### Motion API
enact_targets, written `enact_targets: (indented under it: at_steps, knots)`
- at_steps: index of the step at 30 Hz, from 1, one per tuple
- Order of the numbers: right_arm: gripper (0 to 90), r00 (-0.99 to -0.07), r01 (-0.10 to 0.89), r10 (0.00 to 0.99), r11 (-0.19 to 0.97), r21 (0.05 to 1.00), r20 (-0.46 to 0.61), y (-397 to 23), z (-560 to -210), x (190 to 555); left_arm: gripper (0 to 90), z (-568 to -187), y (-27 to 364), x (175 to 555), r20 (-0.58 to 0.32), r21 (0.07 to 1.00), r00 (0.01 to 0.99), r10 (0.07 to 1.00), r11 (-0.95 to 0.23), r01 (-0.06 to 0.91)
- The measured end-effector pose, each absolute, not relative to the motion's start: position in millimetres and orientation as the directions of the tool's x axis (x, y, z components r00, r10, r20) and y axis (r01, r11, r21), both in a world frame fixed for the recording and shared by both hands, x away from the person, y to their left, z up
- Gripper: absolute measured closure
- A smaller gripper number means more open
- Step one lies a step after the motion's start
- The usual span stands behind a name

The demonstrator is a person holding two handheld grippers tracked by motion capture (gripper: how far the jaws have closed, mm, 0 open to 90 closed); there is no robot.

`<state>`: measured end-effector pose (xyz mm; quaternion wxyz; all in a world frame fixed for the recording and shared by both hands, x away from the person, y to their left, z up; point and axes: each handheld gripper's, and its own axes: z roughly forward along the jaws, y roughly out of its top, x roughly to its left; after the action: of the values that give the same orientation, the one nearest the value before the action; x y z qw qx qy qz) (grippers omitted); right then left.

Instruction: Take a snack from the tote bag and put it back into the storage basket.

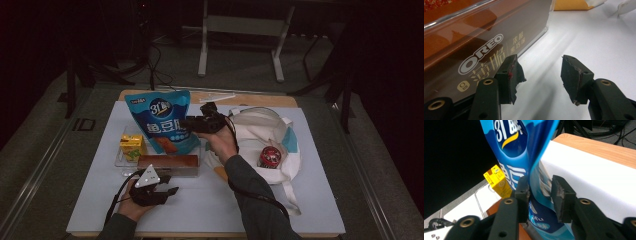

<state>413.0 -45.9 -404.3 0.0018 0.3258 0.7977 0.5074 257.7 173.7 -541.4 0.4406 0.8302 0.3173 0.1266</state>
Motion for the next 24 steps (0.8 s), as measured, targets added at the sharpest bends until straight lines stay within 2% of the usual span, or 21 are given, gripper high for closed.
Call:
enact_targets:
  at_steps: [4,9,12,15,21,24]
  knots:
    - [62.1,-0.804,0.489,0.54,0.361,0.794,0.25,-44.6,-409.3,409.7,48.0,-541.3,173.5,257.6,-0.069,0.812,0.767,0.638,-0.411,0.415]
    - [58.6,-0.805,0.481,0.552,0.398,0.782,0.214,-45.5,-415.7,407.9,48.0,-541.3,173.4,257.4,-0.066,0.811,0.767,0.638,-0.414,0.414]
    - [56.9,-0.823,0.446,0.55,0.473,0.76,0.141,-44.5,-422.0,405.7,48.0,-541.3,173.5,257.5,-0.065,0.811,0.768,0.637,-0.415,0.413]
    - [62.8,-0.815,0.454,0.566,0.493,0.742,0.123,-45.8,-428.7,406.6,48.0,-541.4,173.4,257.5,-0.067,0.811,0.767,0.638,-0.413,0.414]
    - [64.5,-0.813,0.463,0.57,0.505,0.728,0.122,-42.2,-437.8,407.8,47.9,-541.4,173.4,257.6,-0.069,0.811,0.768,0.637,-0.413,0.415]
    - [67.2,-0.818,0.443,0.57,0.539,0.716,0.078,-38.7,-437.8,407.8,47.9,-541.3,173.3,257.5,-0.067,0.81,0.768,0.637,-0.414,0.414]
